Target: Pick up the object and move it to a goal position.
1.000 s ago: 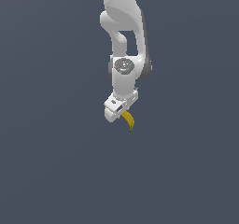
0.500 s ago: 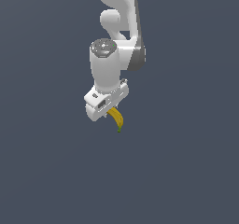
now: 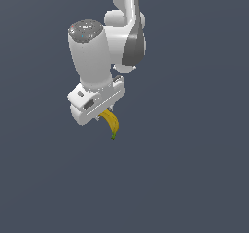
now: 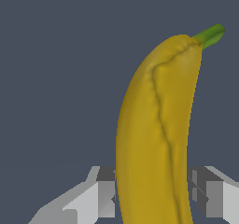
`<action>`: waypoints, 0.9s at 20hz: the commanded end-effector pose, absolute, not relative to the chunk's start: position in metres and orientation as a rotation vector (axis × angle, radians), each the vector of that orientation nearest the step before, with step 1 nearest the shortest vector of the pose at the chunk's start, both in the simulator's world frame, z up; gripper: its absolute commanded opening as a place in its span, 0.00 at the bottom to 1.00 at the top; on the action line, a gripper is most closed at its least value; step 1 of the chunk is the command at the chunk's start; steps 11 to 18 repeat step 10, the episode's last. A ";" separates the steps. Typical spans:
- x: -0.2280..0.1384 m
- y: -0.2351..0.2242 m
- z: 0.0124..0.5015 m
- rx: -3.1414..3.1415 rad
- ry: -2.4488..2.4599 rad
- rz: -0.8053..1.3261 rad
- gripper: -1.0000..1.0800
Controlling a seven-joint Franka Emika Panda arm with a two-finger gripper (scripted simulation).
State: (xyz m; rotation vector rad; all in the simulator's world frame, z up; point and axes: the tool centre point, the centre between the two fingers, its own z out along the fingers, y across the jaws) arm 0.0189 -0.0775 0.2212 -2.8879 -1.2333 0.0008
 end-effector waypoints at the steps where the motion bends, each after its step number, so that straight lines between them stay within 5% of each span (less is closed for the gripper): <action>1: 0.024 -0.082 0.230 -2.888 -1.235 -0.001 0.00; 18: 0.029 -0.087 0.235 -2.889 -1.234 0.000 0.00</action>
